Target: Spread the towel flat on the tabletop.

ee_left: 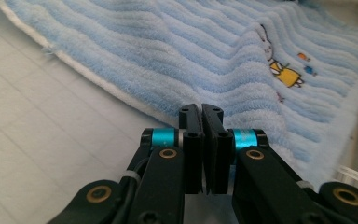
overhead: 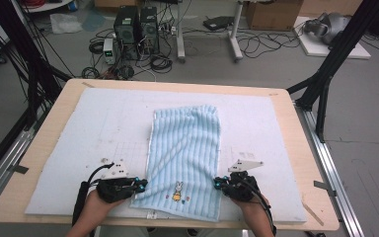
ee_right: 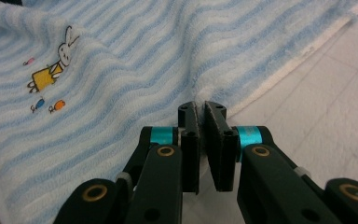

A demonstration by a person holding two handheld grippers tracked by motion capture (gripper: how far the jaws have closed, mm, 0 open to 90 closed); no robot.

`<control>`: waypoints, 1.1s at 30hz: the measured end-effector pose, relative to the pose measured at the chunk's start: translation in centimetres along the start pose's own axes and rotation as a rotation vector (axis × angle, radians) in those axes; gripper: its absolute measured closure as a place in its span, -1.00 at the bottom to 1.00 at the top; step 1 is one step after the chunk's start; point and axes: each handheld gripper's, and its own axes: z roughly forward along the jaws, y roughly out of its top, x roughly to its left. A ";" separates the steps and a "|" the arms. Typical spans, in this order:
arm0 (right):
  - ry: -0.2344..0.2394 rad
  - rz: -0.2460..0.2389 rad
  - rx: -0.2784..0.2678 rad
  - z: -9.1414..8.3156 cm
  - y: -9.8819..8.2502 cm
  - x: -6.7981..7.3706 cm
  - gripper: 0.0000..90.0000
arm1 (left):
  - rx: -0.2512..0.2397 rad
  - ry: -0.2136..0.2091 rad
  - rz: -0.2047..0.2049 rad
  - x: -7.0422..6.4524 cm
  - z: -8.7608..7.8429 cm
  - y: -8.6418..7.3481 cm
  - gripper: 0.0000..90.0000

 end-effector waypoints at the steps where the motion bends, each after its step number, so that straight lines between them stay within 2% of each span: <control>1: 0.000 0.000 0.000 0.0 0.0 0.0 0.87 | 0.001 -0.005 0.004 -0.2 -0.1 -0.1 0.93; 7: 0.007 -0.004 -0.017 -1.1 -0.7 0.6 0.79 | 0.007 -0.034 0.001 -1.1 -0.4 -0.7 0.92; 9: -0.005 0.008 -0.044 -1.5 -0.5 0.6 0.63 | -0.008 -0.036 -0.019 -0.9 -0.5 -0.6 0.82; 10: -0.005 0.008 -0.044 -1.5 -0.5 0.6 0.63 | -0.029 -0.027 -0.029 -0.8 -0.6 -0.5 0.82; 11: -0.011 0.015 -0.059 -1.5 -0.4 0.5 0.58 | -0.045 -0.012 -0.033 -0.7 -0.7 -0.4 0.73; 14: -0.036 0.039 -0.109 -1.4 0.0 0.0 0.29 | -0.097 0.044 -0.068 0.1 -1.1 0.0 0.31; 16: -0.082 0.054 -0.141 -0.9 0.6 -0.5 0.07 | -0.128 0.072 -0.086 0.8 -1.2 0.3 0.23; 18: -0.105 0.076 -0.160 -0.3 1.0 -1.0 -0.02 | -0.152 0.102 -0.113 1.8 -1.2 0.7 0.12; 20: -0.117 0.077 -0.164 0.4 1.5 -1.3 -0.02 | -0.169 0.131 -0.129 2.8 -1.1 1.2 0.12; 22: -0.098 0.073 -0.144 1.3 2.0 -1.5 -0.01 | -0.184 0.159 -0.140 3.6 -0.9 1.7 0.10; 27: -0.098 -0.010 -0.095 2.8 3.5 -1.1 0.02 | -0.206 0.189 -0.154 5.5 -0.7 2.8 0.09; 30: -0.093 -0.006 -0.103 3.1 4.2 -1.7 0.04 | -0.218 0.200 -0.172 7.0 -0.6 3.5 0.07; 33: -0.086 -0.002 -0.092 3.5 4.7 -2.5 0.09 | -0.217 0.208 -0.175 7.9 -0.4 4.0 0.07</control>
